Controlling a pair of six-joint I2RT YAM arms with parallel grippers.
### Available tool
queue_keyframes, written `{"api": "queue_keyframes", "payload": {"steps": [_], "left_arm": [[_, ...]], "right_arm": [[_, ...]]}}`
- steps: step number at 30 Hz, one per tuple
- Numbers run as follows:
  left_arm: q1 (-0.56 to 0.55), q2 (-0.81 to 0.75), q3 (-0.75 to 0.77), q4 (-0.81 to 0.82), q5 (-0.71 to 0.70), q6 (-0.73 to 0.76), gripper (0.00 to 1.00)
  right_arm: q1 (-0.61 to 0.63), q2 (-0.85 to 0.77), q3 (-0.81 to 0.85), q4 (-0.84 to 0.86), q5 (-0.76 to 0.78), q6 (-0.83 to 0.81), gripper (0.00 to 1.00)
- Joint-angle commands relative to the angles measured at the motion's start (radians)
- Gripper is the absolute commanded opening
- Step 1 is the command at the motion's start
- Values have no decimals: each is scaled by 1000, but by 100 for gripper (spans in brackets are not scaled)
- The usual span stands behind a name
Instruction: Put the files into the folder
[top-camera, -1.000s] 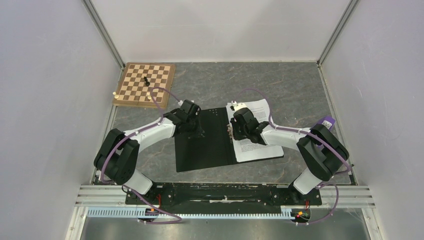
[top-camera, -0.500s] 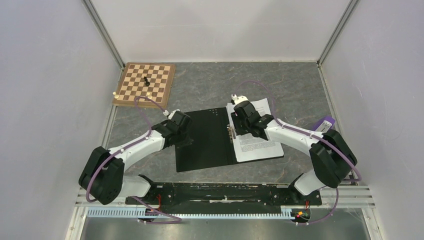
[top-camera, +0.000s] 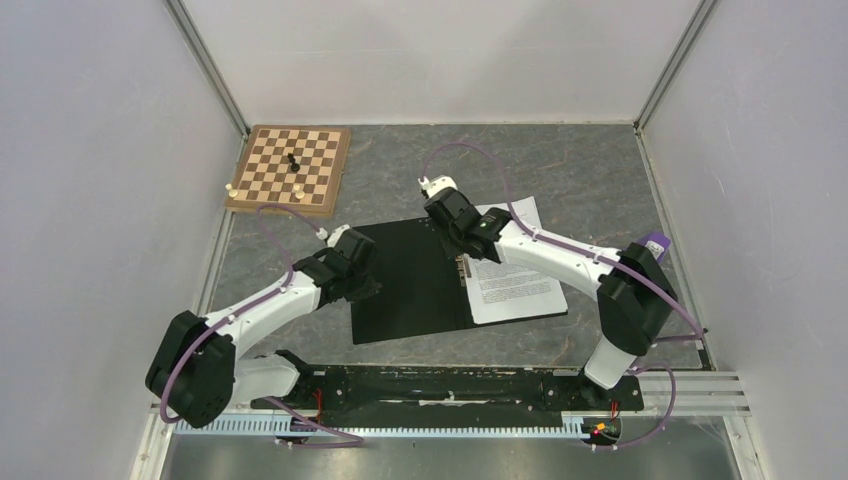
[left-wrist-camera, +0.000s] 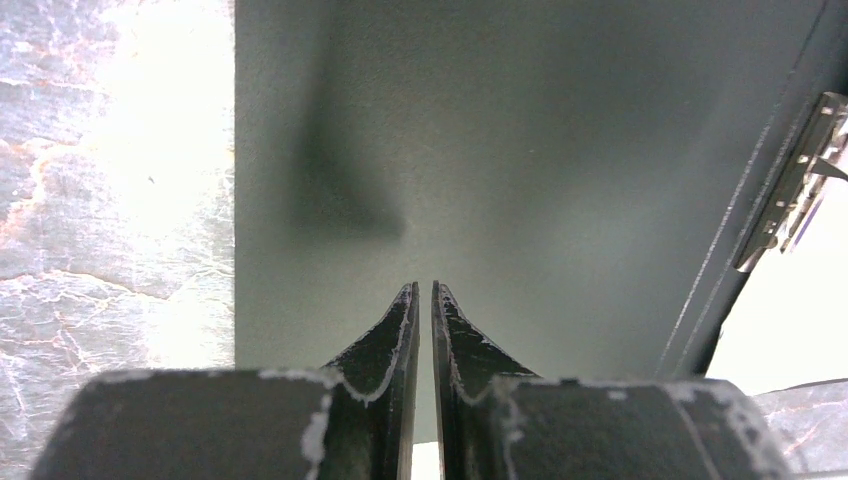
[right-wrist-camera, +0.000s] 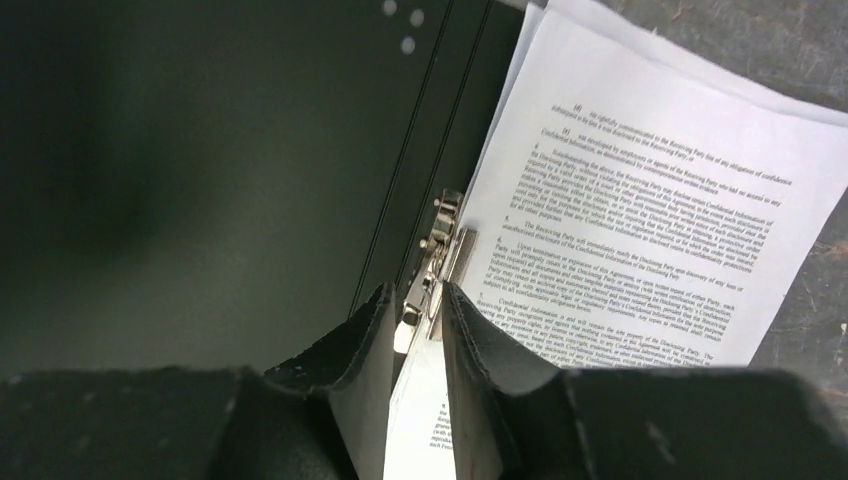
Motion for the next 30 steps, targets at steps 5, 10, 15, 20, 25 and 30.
{"api": "queue_keyframes", "payload": {"steps": [5,10,15,20,25,30], "left_arm": [[-2,-7,-35,20,-39,-63,15],[-2,8,-41,26,-36,-66,15],[-2,23,-53,41,-32,-73,15],[-2,33,-58,43,-38,-78,15],[-1,47,-52,27,-50,-89,16],[-1,53,-56,28,-55,-95,15]], "right_arm": [[37,69,76,-91,74,-38,25],[52,90,87,-97,91,-45,24],[56,104,95,-97,99,-46,23],[60,119,97,-98,96,-45,21],[66,121,91,-94,89,-44,20],[69,123,83,-94,93,-41,15]]}}
